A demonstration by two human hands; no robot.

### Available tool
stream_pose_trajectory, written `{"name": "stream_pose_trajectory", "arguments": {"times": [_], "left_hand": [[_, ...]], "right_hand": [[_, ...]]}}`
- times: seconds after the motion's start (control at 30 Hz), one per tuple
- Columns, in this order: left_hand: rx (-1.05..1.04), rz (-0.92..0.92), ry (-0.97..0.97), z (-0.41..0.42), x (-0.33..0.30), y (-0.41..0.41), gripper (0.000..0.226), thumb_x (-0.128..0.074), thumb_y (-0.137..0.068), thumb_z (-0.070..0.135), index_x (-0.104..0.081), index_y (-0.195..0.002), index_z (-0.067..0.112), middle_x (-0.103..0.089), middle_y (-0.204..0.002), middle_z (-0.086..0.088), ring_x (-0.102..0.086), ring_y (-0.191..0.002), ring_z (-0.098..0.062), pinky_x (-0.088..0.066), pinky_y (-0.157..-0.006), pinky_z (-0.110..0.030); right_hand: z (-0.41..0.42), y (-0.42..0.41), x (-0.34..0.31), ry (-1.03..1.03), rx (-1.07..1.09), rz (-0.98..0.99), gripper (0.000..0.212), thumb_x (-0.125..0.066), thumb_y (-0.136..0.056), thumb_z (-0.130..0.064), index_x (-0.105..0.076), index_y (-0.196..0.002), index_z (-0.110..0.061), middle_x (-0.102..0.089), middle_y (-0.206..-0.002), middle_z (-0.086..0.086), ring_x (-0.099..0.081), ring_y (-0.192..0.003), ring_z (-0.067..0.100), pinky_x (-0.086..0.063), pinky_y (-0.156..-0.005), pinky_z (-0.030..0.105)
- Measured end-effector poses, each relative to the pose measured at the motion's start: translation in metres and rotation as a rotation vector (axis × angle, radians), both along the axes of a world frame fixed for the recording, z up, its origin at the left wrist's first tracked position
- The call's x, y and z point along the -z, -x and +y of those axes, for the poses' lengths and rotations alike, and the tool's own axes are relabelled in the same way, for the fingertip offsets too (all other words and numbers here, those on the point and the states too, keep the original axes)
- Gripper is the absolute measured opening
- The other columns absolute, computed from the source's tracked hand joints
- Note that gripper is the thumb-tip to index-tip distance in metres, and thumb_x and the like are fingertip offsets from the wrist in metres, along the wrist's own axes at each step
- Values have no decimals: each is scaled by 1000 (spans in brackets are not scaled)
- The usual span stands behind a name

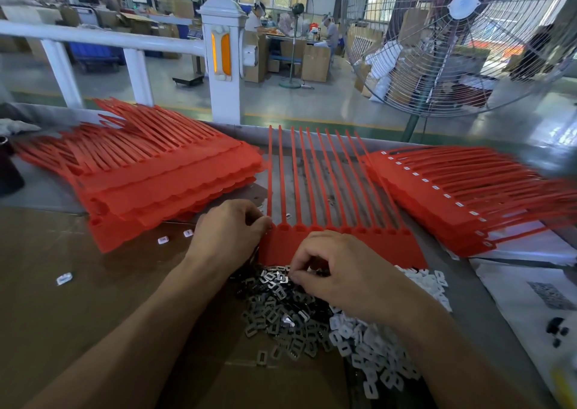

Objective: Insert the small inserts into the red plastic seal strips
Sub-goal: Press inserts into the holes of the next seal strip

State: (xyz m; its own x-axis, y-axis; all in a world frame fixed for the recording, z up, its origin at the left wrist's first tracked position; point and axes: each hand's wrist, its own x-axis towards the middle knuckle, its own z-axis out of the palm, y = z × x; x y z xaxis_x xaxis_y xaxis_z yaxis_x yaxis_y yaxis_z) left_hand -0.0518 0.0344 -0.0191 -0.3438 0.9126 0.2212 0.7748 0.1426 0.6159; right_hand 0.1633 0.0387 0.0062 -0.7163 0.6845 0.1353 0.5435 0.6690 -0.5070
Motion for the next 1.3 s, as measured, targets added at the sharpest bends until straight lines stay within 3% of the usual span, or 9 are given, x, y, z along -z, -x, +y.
{"name": "stream_pose_trajectory", "arguments": {"times": [0.1,0.3,0.63,0.77,0.8,0.9,1.03,1.17,1.3], "left_hand": [[-19,8,-15,-1,-3,-1,20,-66,-91,49,-72,-88,31,-69,-86,14,-63,-83,-7,-51,-80,-35],[-10,22,-47,-5,-8,-5,19,-64,-94,46,-71,-90,29,-70,-86,12,-65,-85,-12,-52,-91,-46],[16,-17,-122,-7,-10,-8,15,-63,-95,40,-71,-89,30,-67,-77,15,-65,-77,-7,-54,-85,-44],[55,-27,-187,-6,-9,-10,11,-65,-94,35,-72,-90,28,-69,-83,15,-62,-79,-2,-53,-79,-35],[80,-55,-203,-6,-9,-12,10,-66,-94,33,-72,-88,28,-68,-81,16,-61,-76,-1,-52,-75,-32],[199,-159,-249,-8,-11,-20,8,-69,-92,27,-73,-85,29,-68,-78,18,-62,-74,-1,-49,-67,-23],[378,-221,-286,-13,-13,-34,10,-72,-91,19,-73,-90,29,-69,-84,15,-63,-81,-7,-48,-70,-20],[456,-184,-325,-16,-11,-39,13,-71,-91,17,-68,-94,30,-67,-85,11,-62,-80,-11,-50,-69,-30],[488,-124,-375,-17,-11,-37,18,-71,-91,16,-65,-100,31,-65,-88,13,-61,-82,-11,-47,-69,-22]], "right_hand": [[0,-3,-1,78,22,73,8,-70,-97,-30,-69,-90,-33,-68,-90,-22,-65,-84,-2,-49,-72,14],[0,-4,-2,75,30,102,6,-67,-100,-28,-67,-95,-32,-70,-87,-19,-66,-82,-1,-50,-73,14],[2,-6,-1,139,63,141,15,-58,-105,-25,-64,-94,-32,-72,-91,-21,-65,-84,-4,-45,-72,10],[1,-5,-1,192,87,175,15,-55,-106,-29,-63,-94,-36,-74,-92,-20,-66,-77,23,-56,-69,39],[1,-4,-1,203,99,206,15,-55,-106,-29,-63,-95,-37,-74,-91,-18,-66,-77,24,-57,-70,40],[5,-3,2,240,173,343,16,-57,-105,-28,-65,-94,-36,-75,-90,-13,-64,-74,4,-48,-68,25],[10,-4,3,337,273,546,17,-60,-104,-24,-71,-94,-32,-76,-87,-6,-63,-69,-1,-50,-66,15],[14,-5,6,430,327,668,18,-63,-103,-24,-76,-95,-35,-74,-84,-7,-65,-70,5,-54,-67,19],[15,-4,7,516,299,713,13,-69,-93,-36,-78,-96,-28,-75,-86,-1,-63,-71,9,-55,-70,28]]}}
